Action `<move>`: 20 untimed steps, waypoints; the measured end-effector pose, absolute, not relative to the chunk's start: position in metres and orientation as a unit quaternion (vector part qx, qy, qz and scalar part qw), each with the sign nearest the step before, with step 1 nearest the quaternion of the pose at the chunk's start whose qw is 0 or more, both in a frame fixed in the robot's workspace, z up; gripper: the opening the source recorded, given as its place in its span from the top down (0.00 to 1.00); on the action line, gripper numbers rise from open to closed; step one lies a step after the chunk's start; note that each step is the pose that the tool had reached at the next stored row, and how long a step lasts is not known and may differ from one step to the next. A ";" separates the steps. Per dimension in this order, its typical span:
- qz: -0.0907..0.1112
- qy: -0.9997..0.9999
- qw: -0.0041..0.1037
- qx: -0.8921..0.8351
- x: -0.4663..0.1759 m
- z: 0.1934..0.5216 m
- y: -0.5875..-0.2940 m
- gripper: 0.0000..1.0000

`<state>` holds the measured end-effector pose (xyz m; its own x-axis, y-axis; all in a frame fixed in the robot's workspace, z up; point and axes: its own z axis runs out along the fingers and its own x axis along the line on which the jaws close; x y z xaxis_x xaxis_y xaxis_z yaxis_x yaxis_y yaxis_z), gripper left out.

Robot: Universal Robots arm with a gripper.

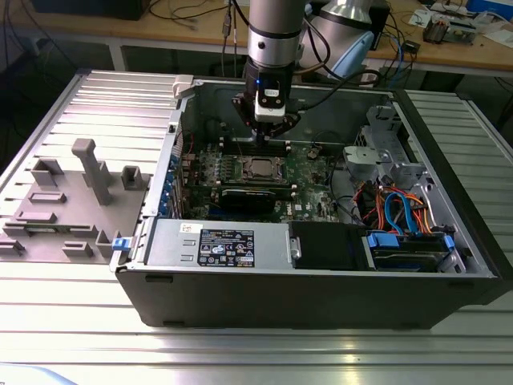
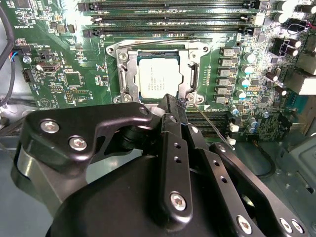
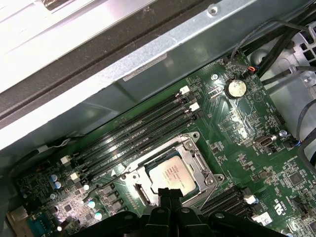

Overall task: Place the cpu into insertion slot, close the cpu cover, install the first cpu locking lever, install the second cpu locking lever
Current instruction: 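Install the first cpu locking lever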

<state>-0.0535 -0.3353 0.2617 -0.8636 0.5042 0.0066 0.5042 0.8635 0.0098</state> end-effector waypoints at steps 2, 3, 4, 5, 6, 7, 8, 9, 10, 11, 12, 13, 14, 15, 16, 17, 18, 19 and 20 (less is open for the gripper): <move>-0.006 -0.967 0.002 -0.254 -0.054 0.262 -0.335 0.89; -0.006 -0.968 0.002 -0.249 -0.054 0.262 -0.335 0.89; -0.006 -0.970 0.002 -0.242 -0.054 0.262 -0.335 0.89; -0.006 -0.972 0.002 -0.234 -0.054 0.262 -0.335 0.89; -0.006 -0.974 0.002 -0.226 -0.054 0.262 -0.335 0.89; -0.005 -0.977 0.002 -0.214 -0.054 0.262 -0.335 0.89; -0.005 -0.979 0.002 -0.206 -0.054 0.262 -0.335 0.89; -0.005 -0.979 0.002 -0.202 -0.054 0.262 -0.335 0.89; -0.005 -0.980 0.002 -0.201 -0.054 0.262 -0.335 0.89; -0.006 -0.980 0.002 -0.201 -0.054 0.262 -0.335 0.89; -0.006 -0.980 0.002 -0.201 -0.054 0.263 -0.335 0.89; -0.006 -0.980 0.002 -0.200 -0.054 0.264 -0.335 0.89; -0.006 -0.980 0.001 -0.199 -0.055 0.266 -0.335 0.89; -0.006 -0.980 0.000 -0.199 -0.055 0.266 -0.335 0.89; -0.006 -0.981 -0.001 -0.196 -0.055 0.266 -0.335 0.89; -0.006 -0.983 -0.001 -0.186 -0.055 0.266 -0.335 0.89; -0.006 -0.984 -0.001 -0.176 -0.055 0.266 -0.335 0.89; -0.006 -0.986 -0.001 -0.166 -0.055 0.266 -0.335 0.89; -0.006 -0.988 -0.001 -0.157 -0.055 0.266 -0.335 0.89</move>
<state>-0.0549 -0.3353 0.2657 -0.9507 0.3102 -0.0002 0.3102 0.9506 0.0126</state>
